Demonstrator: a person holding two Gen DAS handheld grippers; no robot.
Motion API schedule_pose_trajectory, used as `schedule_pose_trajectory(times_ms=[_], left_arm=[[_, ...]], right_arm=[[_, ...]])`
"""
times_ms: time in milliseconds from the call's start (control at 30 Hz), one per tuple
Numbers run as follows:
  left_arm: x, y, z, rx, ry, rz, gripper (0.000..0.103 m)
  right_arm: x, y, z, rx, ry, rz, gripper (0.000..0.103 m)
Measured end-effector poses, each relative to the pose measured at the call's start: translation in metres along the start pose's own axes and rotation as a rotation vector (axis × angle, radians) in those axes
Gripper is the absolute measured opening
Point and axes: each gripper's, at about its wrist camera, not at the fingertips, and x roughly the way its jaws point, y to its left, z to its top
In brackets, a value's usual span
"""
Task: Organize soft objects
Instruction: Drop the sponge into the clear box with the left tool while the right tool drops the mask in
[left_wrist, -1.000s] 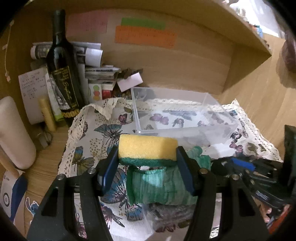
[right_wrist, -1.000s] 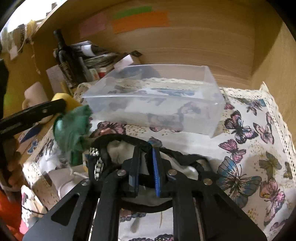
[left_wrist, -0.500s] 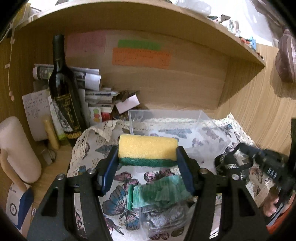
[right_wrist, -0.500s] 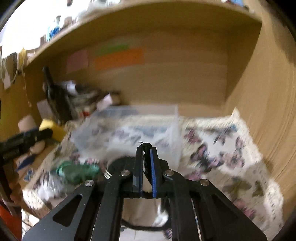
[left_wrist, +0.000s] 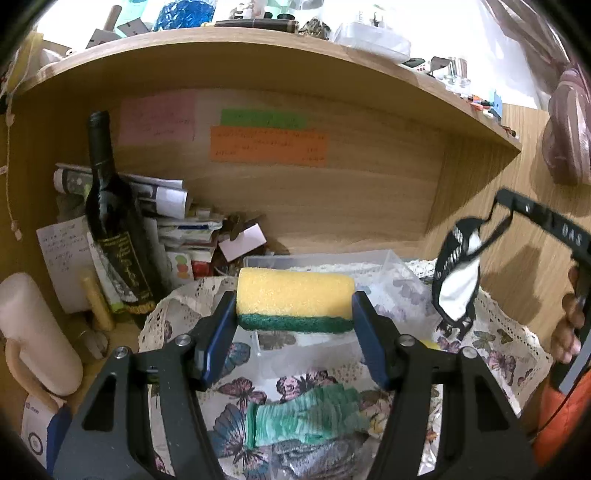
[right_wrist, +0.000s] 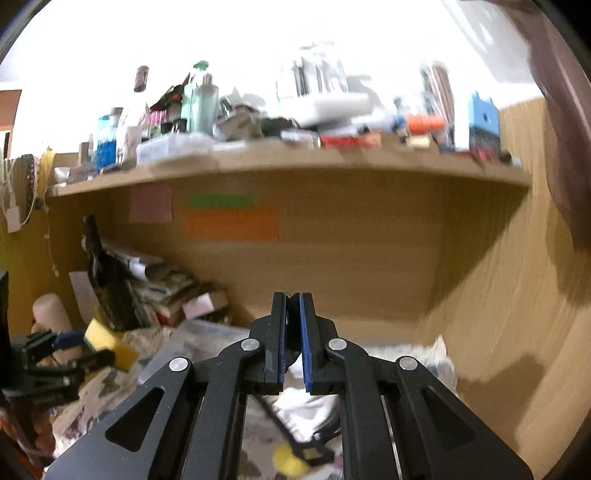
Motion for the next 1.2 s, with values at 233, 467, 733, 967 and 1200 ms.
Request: schedule_pose_trajectory(times_ms=[233,467,733,967,1200], left_arm=[[0.023,0.000,0.016,0.002,0.037,-0.007,0.061],[0.062,-0.005,0.020,0.034,0.113,-0.004,0.061],[0.114,-0.009,0.006,0.075,0.255,-0.024,0.061],[0.141,-0.012,0.000,0.106,0.323,-0.021,0.062],[0.146,-0.012,-0.004,0.104,0.359,-0.005,0.068]], right_arm=[[0.036,0.013,0.018,-0.053,0.000,-0.009,0.006],[0.070,0.016,0.004,-0.067,0.062,0.005,0.006],[0.115,0.021,-0.039,-0.136,0.247,0.022,0.006],[0.139,0.026,-0.068,-0.179,0.370,0.046,0.006],[0.134,0.027,-0.074,-0.176,0.403,0.076,0.006]])
